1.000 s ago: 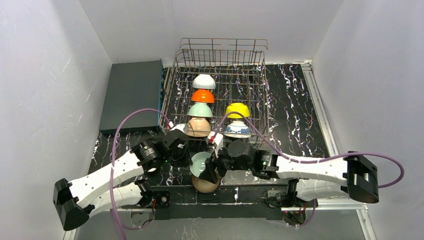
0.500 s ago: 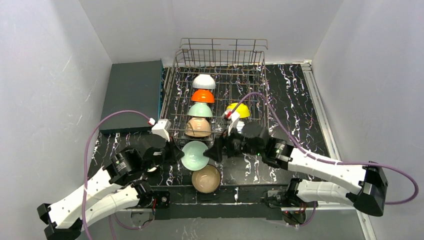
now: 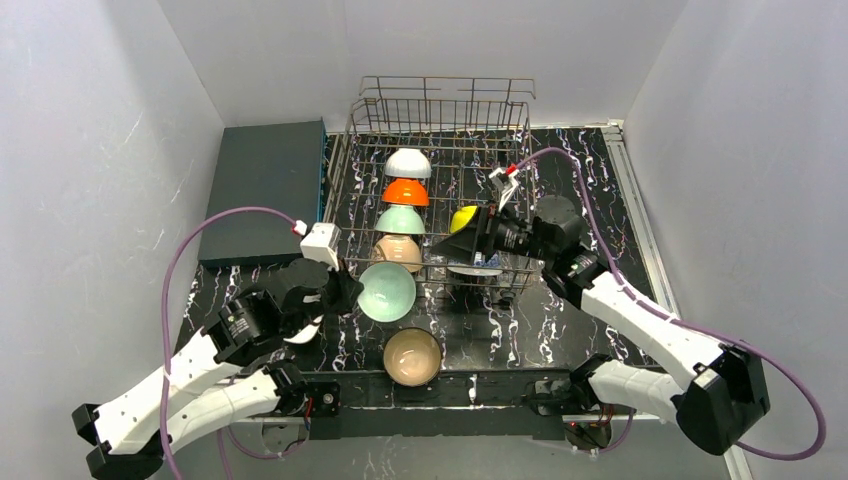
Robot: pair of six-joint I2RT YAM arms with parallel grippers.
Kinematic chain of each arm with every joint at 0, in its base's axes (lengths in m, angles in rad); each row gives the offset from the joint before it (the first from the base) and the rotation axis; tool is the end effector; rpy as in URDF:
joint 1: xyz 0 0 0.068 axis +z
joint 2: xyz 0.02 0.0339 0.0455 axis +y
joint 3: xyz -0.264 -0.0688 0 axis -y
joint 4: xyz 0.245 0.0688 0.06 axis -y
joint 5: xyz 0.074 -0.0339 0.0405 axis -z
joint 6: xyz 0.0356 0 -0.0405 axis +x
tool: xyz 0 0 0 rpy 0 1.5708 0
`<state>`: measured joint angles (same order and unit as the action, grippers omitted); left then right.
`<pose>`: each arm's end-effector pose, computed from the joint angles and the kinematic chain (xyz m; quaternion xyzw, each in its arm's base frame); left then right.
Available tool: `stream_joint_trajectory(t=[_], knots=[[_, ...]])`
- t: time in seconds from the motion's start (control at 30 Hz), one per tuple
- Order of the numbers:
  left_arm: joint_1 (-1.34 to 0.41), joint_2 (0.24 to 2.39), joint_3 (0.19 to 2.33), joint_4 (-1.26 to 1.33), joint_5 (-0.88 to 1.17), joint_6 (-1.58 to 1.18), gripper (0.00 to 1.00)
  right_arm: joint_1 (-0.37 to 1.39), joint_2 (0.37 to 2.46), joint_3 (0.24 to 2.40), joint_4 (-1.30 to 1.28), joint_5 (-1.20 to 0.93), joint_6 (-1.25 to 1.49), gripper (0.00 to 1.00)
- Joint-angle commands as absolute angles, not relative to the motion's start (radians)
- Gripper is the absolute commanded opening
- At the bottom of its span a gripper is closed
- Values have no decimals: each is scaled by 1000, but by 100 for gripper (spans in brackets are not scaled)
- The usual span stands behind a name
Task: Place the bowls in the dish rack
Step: Pick up the bowl from the center of the board.
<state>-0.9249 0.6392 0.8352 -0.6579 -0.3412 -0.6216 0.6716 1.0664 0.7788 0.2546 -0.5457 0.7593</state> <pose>0.0896 -0.0991 0.3296 0.0382 0.8417 -0.2591 0.4721 0.1832 0.1692 0.3292 -0.1569 0.6996 0.5854 0.3784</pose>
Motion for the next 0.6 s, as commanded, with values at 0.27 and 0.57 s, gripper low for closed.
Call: stream_joint_trajectory(t=[0.27,0.57], knots=[[-923,744,975,-461,-359,-528,0,617,1164,816,487,-791,894,99],[-922,797,1023,-379,-337,-499,0,617,1221,805,471,-836,894,99]])
